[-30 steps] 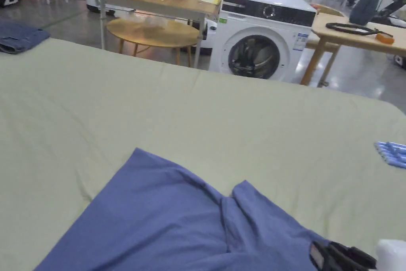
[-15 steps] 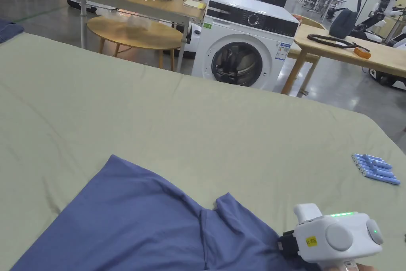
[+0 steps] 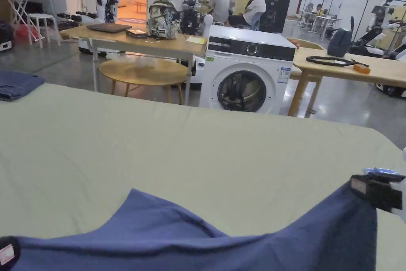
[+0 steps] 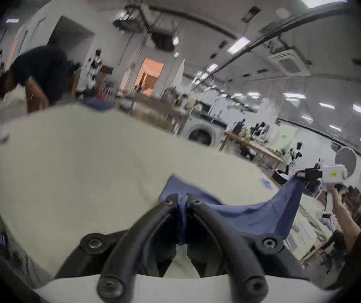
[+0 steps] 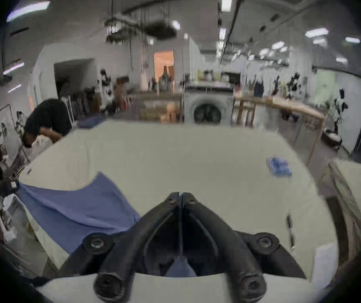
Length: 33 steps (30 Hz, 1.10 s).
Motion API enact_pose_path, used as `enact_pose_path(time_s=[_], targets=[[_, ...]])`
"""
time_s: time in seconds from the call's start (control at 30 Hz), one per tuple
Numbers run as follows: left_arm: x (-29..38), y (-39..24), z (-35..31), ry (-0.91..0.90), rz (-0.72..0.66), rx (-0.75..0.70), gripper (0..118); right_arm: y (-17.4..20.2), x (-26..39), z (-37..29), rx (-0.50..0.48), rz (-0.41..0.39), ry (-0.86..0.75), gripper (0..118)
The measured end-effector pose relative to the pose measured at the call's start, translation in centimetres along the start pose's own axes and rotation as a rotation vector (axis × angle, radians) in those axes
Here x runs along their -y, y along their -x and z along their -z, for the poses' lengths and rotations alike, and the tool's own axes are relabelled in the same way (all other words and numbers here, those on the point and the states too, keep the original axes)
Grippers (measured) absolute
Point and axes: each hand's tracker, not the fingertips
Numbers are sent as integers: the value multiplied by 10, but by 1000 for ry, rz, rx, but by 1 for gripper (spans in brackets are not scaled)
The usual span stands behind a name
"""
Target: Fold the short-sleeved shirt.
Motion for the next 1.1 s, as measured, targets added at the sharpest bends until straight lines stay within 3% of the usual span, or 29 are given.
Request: enact_pose_path(time_s=[0.17, 0.4, 0.57, 0.67, 0.87, 1.1], targets=[[-96, -12, 63, -62, 68, 101, 1, -2, -76, -31, 145, -59, -173, 0], [-232, -37, 163, -72, 201, 68, 1, -36, -172, 5, 251, 34, -278, 0], [-298, -50, 207, -94, 191, 46, 1, -47, -243, 50, 204, 89, -293, 0], [-338, -41, 234, -89, 175, 26, 1, -38, -273, 65, 254, 80, -317, 0], [-368, -57, 257, -103, 280, -57, 1, -36, -322, 102, 269, 100, -345, 0], [-366, -59, 272, -104, 284, -63, 1, -28, -344, 117, 279, 89, -361, 0]])
